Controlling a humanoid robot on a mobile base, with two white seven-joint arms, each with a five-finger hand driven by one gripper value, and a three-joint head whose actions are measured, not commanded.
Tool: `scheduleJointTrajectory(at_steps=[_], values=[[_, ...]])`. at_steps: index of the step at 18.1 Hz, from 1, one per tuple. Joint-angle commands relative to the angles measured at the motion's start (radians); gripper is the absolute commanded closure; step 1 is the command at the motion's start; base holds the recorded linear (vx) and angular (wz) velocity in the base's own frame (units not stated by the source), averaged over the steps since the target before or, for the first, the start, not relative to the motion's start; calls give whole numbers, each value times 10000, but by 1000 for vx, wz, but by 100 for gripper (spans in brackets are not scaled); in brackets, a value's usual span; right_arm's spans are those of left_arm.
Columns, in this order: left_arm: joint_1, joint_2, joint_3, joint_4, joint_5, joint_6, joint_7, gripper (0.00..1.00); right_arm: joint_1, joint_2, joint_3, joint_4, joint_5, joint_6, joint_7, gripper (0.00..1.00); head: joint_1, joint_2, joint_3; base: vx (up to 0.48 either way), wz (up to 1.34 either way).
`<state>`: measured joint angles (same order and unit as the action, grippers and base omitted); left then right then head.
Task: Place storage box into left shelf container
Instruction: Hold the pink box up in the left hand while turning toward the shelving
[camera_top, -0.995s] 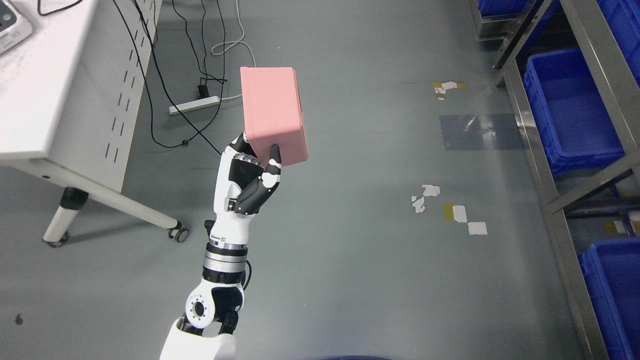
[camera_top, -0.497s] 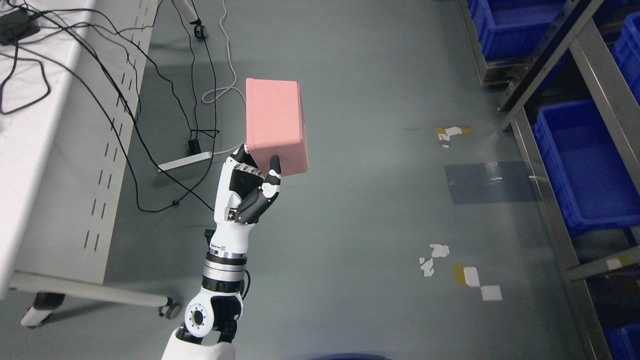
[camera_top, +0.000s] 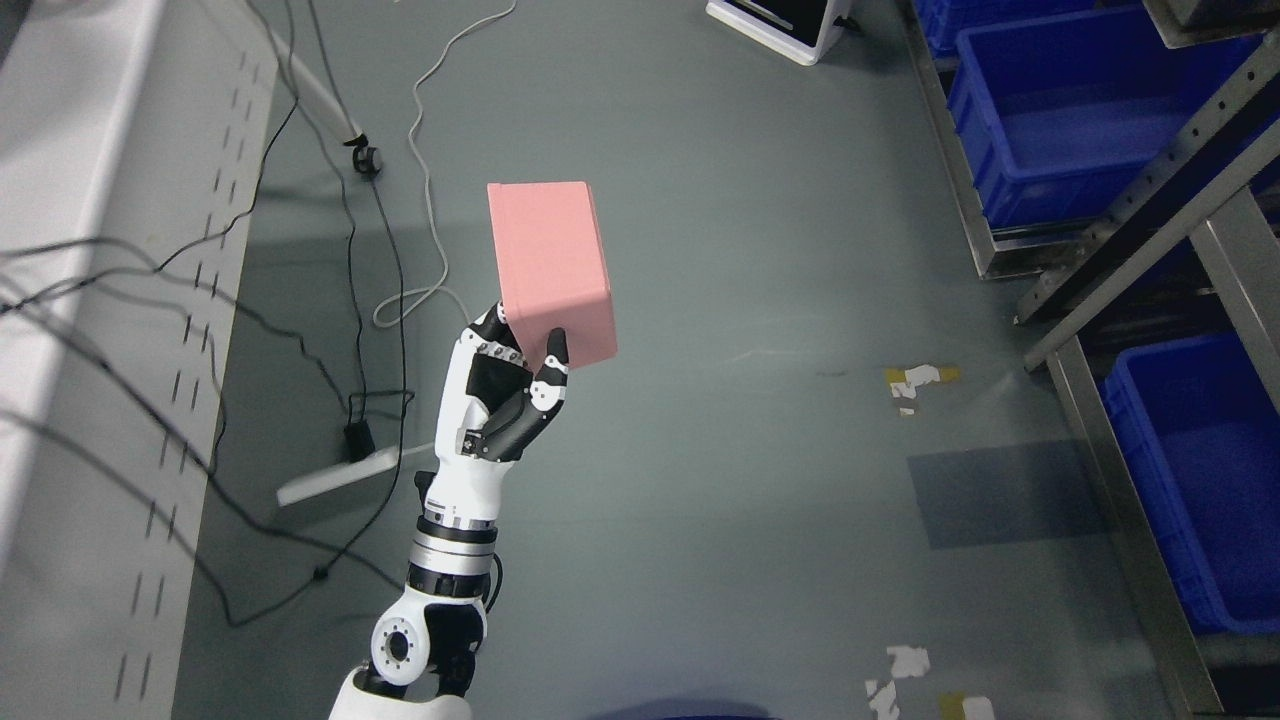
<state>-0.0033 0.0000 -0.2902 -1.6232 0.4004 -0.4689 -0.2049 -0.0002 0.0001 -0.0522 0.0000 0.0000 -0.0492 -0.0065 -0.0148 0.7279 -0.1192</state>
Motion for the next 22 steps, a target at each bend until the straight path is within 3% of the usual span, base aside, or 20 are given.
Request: scheduleJointTrajectory(at_steps=[1,6,11,14,17,22], values=[[355,175,-227,524,0,-265,-237,95,-44,-175,0,-174,-215,-14,34,0,0,0,0,633,-362],[600,175,-258,585,0,-281,-283,95,-44,-175,0,-174,-215,-14,34,0,0,0,0,549,-736],[1581,230,-1192,646,-107,-387,-925,95,-44,-175,0,-174,-215,1,34,0,0,0,0,358,-1276],[1659,230,-1103,662,-338,-434,-1081,95,-44,-175,0,-174,-215,-14,34,0,0,0,0,297,-1310],[1445,200,-644,738,-338,-495,-1081,95,-44,-175,-15,-174,-215,-14,34,0,0,0,0,239,-1205],[-163,261,645,1580,-368,-328,-1081,95,-44,-175,0,-174,-215,-14,34,0,0,-5,0,199,-891]])
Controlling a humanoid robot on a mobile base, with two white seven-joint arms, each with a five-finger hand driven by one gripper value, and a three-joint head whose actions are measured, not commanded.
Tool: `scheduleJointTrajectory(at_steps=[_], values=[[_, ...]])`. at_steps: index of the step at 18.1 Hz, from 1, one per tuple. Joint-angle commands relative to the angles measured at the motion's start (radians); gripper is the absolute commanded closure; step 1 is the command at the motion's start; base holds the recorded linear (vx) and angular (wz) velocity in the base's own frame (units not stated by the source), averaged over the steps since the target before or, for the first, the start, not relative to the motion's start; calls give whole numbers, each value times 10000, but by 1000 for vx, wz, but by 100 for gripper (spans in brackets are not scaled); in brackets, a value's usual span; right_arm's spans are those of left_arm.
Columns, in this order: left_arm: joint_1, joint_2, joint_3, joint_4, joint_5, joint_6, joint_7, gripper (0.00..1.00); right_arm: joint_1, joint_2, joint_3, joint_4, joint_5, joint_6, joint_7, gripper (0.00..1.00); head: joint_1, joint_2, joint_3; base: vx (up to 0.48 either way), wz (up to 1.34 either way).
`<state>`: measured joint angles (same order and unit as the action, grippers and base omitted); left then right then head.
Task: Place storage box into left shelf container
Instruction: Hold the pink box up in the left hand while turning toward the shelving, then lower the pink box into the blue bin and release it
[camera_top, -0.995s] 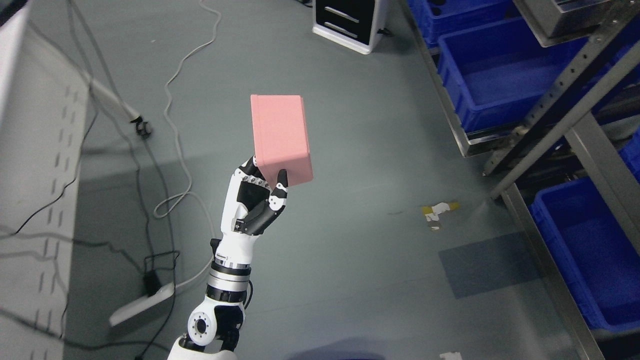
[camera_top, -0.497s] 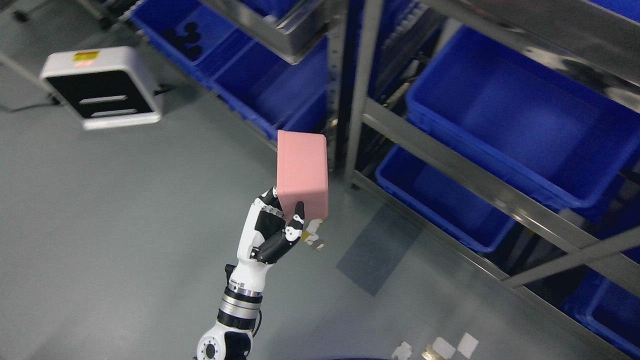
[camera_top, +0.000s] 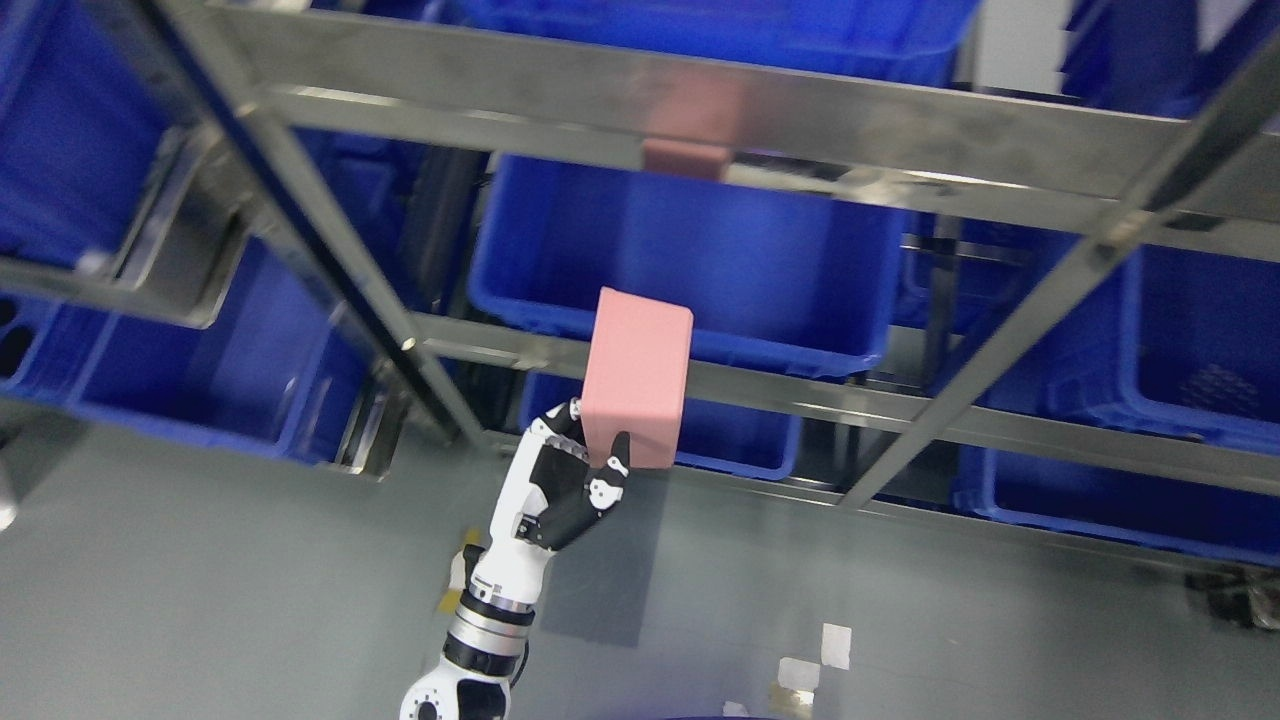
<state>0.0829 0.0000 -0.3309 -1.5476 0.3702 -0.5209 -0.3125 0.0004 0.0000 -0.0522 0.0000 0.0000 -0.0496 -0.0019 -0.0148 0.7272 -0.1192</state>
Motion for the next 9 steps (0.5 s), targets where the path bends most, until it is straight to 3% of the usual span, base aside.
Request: scheduleJointTrajectory(at_steps=[1,9], values=[[-1393,261,1206,1146,-127,223,-4,95,-34,-174,0,-174,-215,-10,3,0,0,0,0,182,-663],[-4767,475,1423,5347,-357,1066,-35,94,-50,-174,0,-174,-215,5,-12,0,0,-1,0,105,-400]])
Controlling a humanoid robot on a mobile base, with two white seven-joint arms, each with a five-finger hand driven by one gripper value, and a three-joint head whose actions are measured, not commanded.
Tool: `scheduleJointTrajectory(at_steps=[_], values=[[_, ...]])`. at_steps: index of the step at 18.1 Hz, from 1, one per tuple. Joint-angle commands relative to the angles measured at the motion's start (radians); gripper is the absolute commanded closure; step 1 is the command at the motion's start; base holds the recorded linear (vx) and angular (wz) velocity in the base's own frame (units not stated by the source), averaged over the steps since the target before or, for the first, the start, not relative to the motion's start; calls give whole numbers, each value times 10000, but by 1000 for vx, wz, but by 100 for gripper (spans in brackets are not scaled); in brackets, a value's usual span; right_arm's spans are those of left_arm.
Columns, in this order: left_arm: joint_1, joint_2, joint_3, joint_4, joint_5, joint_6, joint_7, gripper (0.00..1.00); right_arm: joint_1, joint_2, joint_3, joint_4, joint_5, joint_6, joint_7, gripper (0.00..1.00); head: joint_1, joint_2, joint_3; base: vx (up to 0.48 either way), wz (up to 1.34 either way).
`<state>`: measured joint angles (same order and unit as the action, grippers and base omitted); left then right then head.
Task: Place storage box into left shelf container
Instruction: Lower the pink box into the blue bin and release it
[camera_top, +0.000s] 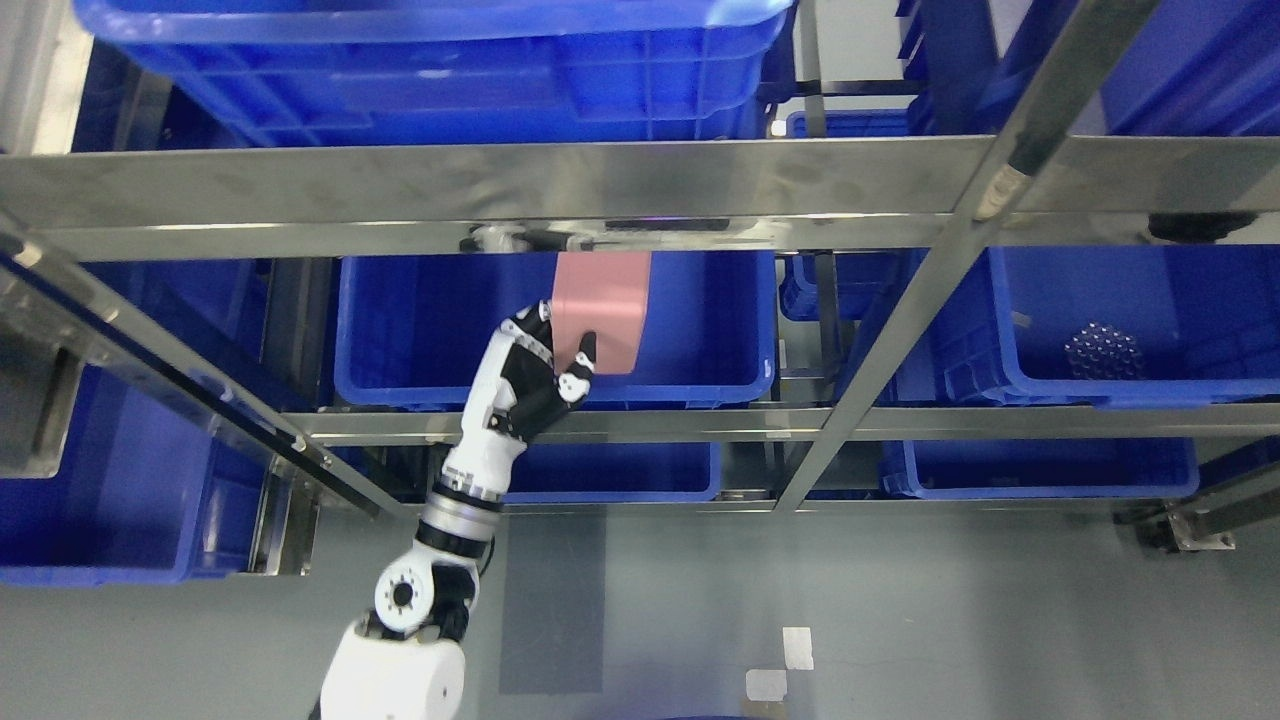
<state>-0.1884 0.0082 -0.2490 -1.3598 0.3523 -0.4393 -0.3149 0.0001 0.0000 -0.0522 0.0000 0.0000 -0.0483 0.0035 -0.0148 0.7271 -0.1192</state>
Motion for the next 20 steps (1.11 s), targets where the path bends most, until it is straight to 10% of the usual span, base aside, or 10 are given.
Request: scheduleJointTrajectory(at_steps=[1,6,14,20], values=[[-2408,393,603,4020,-407,509,-11,93,-47,-174,0,-174,-215,-8,-66,0,0,0,0,58,-210],[-3728,164,756,6155,-2216,1094,20,85,-47,-174,0,-174,-215,-8,-50,0,0,-2,0,27,-90],[-4312,92,587,6297,-5037,1125,36,4,-47,-174,0,-174,-215,-23,-65,0,0,-2,0,-3,7],[-3381,92,2045,3295,-3759,1018,157,1,-47,-174,0,-174,-215,-23,-66,0,0,-3,0,0,0]])
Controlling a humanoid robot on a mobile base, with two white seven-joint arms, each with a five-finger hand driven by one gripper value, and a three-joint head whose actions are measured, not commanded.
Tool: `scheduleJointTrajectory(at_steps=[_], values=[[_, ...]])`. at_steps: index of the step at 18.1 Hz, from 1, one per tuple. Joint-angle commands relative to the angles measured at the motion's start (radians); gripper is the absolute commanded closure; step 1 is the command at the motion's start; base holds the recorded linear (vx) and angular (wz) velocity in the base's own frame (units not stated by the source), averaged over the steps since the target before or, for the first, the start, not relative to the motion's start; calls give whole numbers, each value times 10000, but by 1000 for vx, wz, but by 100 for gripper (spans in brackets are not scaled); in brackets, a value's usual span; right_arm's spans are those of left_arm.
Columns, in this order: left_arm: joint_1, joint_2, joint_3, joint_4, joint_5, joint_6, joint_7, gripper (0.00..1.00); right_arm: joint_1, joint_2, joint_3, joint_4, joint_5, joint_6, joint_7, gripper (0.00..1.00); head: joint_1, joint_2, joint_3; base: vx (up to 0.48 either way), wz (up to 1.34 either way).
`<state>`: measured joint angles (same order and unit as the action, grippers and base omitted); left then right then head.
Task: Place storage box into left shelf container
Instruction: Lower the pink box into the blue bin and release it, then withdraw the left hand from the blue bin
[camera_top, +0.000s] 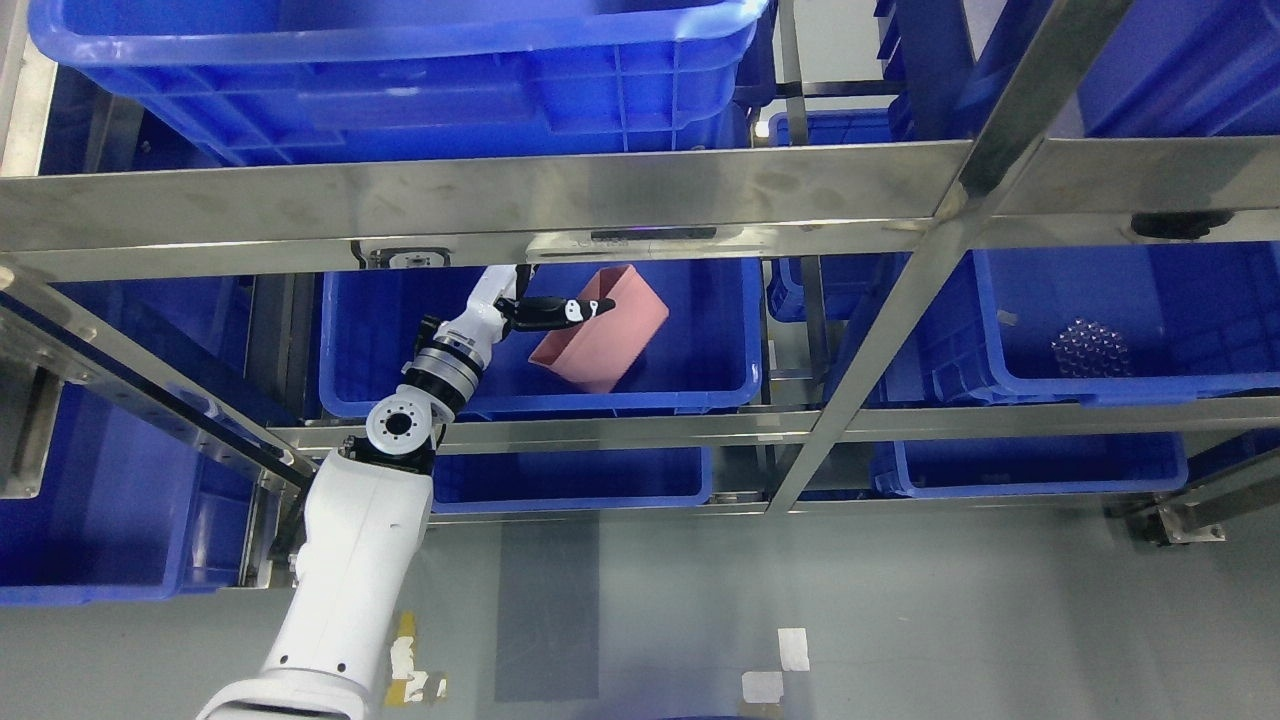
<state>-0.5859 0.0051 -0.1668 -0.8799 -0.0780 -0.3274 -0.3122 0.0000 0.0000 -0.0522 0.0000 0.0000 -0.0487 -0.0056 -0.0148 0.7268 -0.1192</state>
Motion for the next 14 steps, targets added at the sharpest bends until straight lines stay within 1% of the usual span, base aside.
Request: scheduleJointTrajectory(at_steps=[1,2,4,5,7,9,11,14], values=[[931,124,1223,-2177,1188,-100,434,1,-46,-174,1,-174,-215,-4,25,0,0,0,0,0,0],[1406,124,1208,-2868,1513,-100,953,1,-31,-174,1,-174,-215,-19,25,0,0,0,0,0,0],[2479,124,1086,-4614,1654,-116,2348,1,-46,-174,1,-174,-215,-4,25,0,0,0,0,0,0],[2894,124,1039,-5291,1670,-116,2704,1,-46,-174,1,-174,-215,-19,25,0,0,0,0,0,0],[3677,124,1039,-6551,1731,-192,2845,1,-46,-174,1,-174,-215,-4,25,0,0,0,0,0,0],[4368,124,1009,-7122,1762,-636,2845,1,-30,-174,1,-174,-215,-4,41,0,0,0,0,0,0],[4936,124,1008,-7459,1762,-637,2861,1,-46,-174,1,-174,-215,-4,25,0,0,0,0,0,0],[5077,124,1054,-7967,1777,-607,2876,0,-46,-174,1,-174,-215,-19,26,0,0,0,0,0,0]])
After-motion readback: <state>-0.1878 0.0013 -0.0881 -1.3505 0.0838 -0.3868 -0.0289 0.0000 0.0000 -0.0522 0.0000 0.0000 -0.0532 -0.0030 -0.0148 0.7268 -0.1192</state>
